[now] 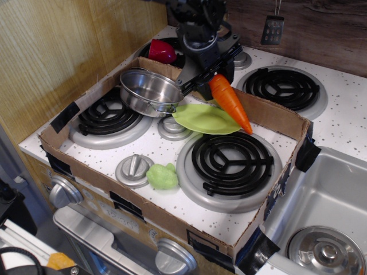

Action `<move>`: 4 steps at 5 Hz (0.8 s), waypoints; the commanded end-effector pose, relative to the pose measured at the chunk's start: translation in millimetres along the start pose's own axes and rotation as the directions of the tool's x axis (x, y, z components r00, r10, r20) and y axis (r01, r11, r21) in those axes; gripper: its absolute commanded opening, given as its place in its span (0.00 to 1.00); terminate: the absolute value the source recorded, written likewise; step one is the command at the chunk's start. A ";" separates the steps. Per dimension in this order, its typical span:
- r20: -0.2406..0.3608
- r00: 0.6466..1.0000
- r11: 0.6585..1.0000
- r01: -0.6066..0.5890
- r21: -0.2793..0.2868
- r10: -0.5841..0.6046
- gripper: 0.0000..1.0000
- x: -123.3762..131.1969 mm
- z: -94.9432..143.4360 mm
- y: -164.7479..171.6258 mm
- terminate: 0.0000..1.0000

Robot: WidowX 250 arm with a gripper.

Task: Put carrot on plate

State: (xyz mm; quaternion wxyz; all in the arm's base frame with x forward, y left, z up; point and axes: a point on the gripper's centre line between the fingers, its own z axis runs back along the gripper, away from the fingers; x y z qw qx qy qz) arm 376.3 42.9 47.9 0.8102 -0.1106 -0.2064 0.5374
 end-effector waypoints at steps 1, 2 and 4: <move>0.031 0.995 0.995 0.096 0.007 -0.096 1.00 9.0 22.7 -7.1 0.00; 0.069 0.982 0.981 0.168 0.094 -0.175 1.00 6.5 51.7 -22.8 0.00; 0.120 0.967 0.952 0.193 0.237 -0.226 1.00 -15.0 111.4 -35.3 1.00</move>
